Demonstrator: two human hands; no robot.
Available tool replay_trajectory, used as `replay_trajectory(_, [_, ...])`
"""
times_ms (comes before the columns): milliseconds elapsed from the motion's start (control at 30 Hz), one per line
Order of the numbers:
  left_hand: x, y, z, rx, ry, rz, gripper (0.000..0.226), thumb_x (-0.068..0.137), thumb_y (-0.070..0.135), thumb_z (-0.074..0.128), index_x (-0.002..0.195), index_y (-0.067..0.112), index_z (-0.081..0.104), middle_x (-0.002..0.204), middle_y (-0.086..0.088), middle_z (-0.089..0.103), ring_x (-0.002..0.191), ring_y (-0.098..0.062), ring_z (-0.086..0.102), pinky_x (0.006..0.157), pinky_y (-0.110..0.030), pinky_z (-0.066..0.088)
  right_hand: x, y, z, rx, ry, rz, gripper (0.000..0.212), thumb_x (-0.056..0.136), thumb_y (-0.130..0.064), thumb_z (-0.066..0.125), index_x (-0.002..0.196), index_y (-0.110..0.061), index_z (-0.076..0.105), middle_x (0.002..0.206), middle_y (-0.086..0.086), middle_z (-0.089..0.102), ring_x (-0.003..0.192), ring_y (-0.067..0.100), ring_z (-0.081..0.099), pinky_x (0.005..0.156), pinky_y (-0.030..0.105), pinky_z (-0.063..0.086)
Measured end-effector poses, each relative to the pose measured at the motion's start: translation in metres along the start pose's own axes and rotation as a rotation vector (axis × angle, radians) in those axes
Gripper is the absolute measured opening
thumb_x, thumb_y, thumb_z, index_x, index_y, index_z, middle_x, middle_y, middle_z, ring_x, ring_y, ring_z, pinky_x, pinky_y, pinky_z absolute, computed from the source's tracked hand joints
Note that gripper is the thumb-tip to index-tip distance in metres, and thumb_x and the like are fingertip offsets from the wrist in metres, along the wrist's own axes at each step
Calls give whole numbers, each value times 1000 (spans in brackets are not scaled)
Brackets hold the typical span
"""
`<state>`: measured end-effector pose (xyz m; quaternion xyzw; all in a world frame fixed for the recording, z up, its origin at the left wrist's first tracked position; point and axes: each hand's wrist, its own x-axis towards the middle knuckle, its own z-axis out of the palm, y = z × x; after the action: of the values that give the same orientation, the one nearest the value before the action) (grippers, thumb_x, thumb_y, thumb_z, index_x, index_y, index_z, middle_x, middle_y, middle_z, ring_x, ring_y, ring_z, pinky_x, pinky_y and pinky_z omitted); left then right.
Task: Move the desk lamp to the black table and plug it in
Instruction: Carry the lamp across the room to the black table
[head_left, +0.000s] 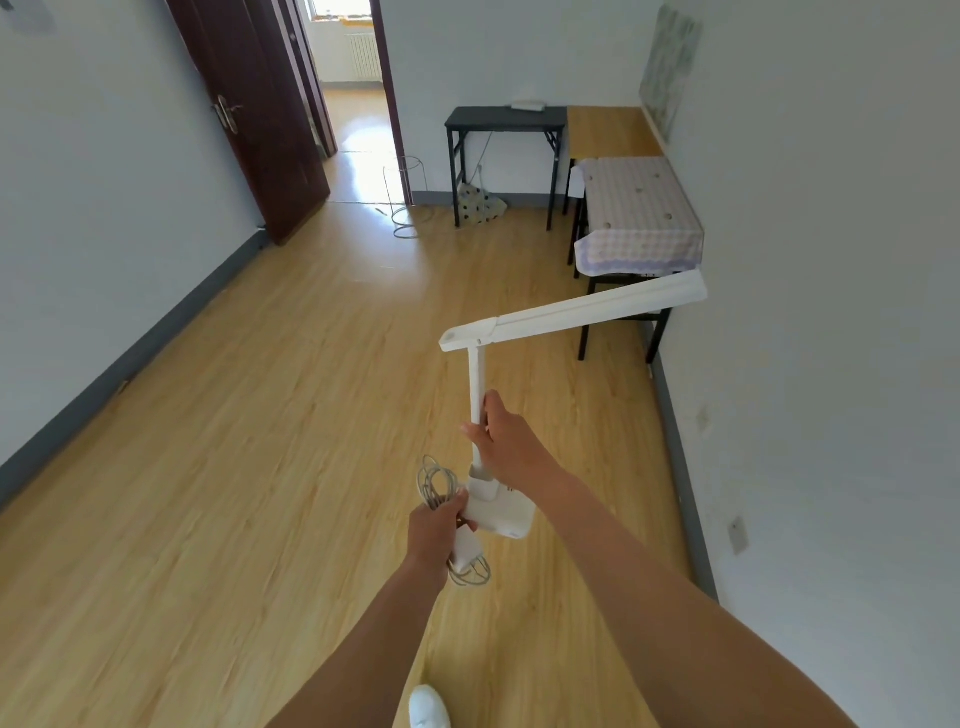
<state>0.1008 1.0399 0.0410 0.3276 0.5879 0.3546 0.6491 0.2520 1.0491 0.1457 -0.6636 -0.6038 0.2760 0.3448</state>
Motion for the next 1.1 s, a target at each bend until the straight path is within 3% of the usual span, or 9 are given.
replay_trajectory(467, [102,66,-22,-24,-86,-25,21,91,20,75,86,0,72,65,-13,66,59,-24,62,59,-34,50,119,-8,38,-40,52,41,24,103,-38,55,98,-21,39,68,-2,51,46,4,46,44,21,42])
replay_trajectory(700, [151,108,-37,-21,-142,-1,21,91,20,74,84,0,71,62,-12,65,57,-23,60,59,-34,49,172,-34,50,-88,95,50,25,102,-42,55,107,-21,42,83,7,65,67,22,67,55,36,57])
replay_trajectory(1100, [198,137,-47,-28,-136,-18,19,91,20,74,87,1,72,64,-10,66,58,-22,62,57,-32,50,225,-40,64,-84,99,73,27,101,-46,56,108,-24,42,86,7,69,70,24,70,63,46,61])
